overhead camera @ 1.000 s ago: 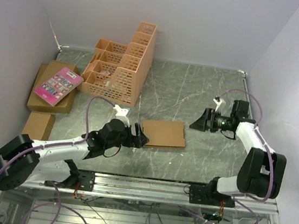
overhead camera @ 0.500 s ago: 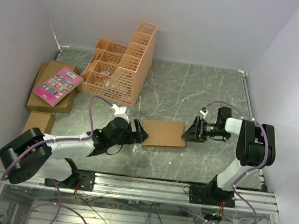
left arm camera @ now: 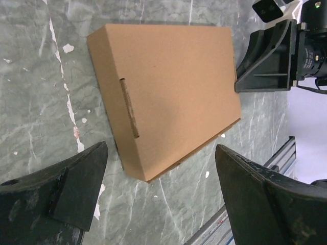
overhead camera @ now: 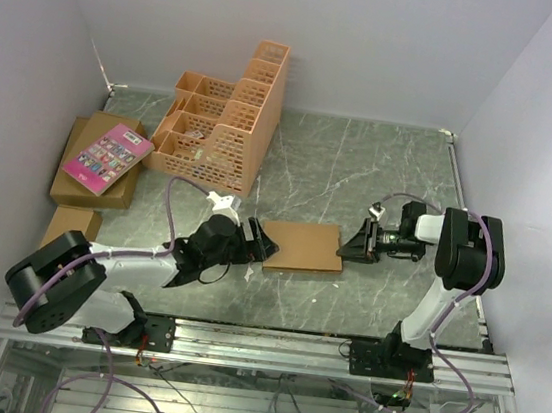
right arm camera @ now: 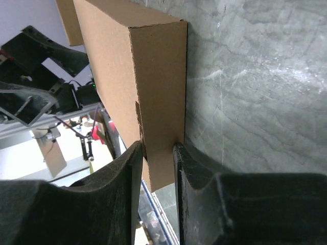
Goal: Fold the paper box
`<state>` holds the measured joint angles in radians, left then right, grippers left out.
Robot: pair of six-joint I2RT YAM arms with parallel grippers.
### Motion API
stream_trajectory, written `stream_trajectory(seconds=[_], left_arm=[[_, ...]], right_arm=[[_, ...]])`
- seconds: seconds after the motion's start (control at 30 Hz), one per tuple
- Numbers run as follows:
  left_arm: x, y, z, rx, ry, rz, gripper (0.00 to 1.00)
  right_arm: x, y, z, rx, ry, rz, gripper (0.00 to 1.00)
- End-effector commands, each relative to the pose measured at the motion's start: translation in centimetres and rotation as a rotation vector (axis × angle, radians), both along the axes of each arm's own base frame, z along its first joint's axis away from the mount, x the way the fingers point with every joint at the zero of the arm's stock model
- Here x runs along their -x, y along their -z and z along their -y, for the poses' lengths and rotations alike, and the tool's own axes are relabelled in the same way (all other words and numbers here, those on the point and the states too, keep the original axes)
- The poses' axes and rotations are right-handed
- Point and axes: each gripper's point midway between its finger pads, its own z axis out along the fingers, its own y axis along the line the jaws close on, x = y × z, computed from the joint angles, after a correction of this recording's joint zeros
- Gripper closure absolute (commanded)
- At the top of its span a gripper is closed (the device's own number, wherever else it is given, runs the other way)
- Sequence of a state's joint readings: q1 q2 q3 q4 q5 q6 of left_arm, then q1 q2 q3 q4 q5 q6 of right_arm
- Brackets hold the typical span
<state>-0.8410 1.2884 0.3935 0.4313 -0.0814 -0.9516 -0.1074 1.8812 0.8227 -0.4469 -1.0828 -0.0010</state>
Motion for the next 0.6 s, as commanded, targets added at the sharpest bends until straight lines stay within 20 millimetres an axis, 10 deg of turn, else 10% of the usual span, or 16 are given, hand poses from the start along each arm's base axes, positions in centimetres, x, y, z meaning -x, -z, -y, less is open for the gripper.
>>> stream_trajectory(seconds=[0.0, 0.57], left_arm=[[0.1, 0.3, 0.6, 0.046, 0.016, -0.017, 0.04], [-0.9, 0.8, 3.8, 0.222, 0.033, -0.038, 0.00]], right_arm=[[-0.1, 2.2, 1.3, 0.056, 0.012, -0.014, 0.73], [0.2, 2.8, 1.9, -0.011, 0.039, -0.069, 0.76]])
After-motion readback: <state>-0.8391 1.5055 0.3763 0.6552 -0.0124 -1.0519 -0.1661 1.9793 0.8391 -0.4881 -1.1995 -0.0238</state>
